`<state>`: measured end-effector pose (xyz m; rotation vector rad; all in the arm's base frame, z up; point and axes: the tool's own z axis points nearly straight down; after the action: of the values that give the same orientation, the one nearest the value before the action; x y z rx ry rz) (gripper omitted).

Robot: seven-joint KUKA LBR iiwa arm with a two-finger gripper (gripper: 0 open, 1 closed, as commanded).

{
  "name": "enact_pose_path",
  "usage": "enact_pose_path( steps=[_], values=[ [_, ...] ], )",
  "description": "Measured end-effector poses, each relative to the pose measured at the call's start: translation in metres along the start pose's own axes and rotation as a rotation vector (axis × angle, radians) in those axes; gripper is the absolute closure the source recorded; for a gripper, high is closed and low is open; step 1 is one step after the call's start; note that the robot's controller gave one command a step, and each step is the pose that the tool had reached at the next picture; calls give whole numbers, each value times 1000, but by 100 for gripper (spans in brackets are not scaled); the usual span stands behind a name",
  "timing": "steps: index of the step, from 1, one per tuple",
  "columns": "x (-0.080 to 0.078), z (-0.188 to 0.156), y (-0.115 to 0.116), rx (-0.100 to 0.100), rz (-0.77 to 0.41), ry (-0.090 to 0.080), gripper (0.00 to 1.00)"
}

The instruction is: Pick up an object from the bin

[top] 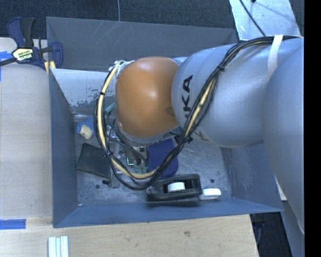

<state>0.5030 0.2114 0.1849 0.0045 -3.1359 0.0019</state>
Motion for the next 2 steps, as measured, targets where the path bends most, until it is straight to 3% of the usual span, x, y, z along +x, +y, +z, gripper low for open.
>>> enact_pose_path(
  steps=[1,2],
  values=[
    [-52,115,-20,1,-29,-2,0],
    [-53,110,-18,-2,-29,-8,100]
  ],
)
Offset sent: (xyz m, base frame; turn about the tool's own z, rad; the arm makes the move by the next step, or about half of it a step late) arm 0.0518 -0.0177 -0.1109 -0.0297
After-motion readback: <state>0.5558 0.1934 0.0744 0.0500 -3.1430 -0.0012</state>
